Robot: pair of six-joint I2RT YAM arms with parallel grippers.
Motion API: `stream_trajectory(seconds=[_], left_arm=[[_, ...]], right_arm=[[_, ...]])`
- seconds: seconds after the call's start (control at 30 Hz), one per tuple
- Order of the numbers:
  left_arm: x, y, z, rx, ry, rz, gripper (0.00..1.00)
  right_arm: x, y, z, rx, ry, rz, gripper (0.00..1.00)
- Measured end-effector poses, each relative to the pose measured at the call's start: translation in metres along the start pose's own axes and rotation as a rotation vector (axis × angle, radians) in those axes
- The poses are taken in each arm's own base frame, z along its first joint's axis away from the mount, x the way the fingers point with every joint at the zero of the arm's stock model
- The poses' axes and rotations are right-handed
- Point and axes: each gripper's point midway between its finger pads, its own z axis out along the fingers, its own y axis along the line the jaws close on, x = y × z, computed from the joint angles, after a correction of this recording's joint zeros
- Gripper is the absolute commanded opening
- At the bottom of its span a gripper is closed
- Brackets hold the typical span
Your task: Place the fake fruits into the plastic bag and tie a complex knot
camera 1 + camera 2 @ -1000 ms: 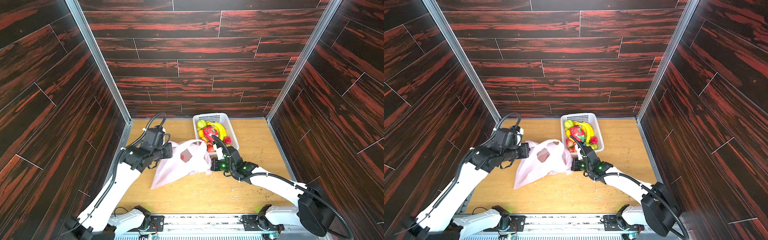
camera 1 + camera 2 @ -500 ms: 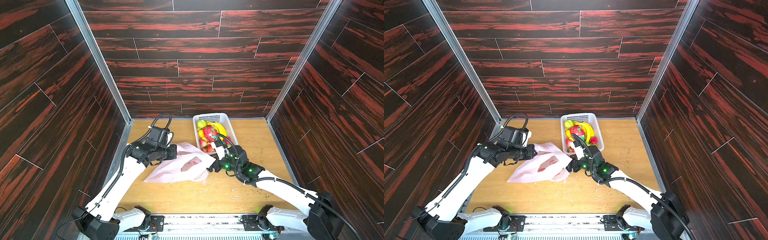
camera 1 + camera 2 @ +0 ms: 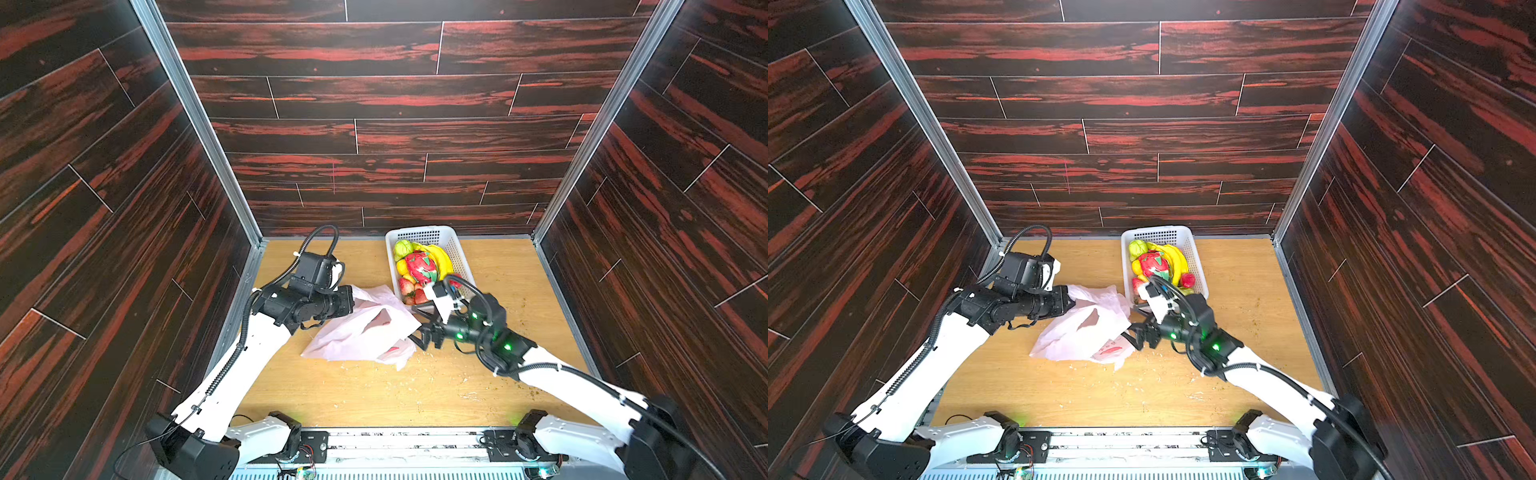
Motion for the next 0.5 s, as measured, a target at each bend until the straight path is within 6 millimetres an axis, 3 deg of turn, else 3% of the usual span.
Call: stream_trajectory(seconds=[0.3, 0.5], left_arm=[[-0.011, -0.017, 0.000, 0.107, -0.022, -0.106, 0.00], [-0.008, -0.021, 0.004, 0.146, -0.005, -0.114, 0.00]], right_arm=[[0.036, -0.009, -0.029, 0.081, -0.016, -0.107, 0.99], [0.029, -0.004, -0.038, 0.082, -0.092, -0.213, 0.99]])
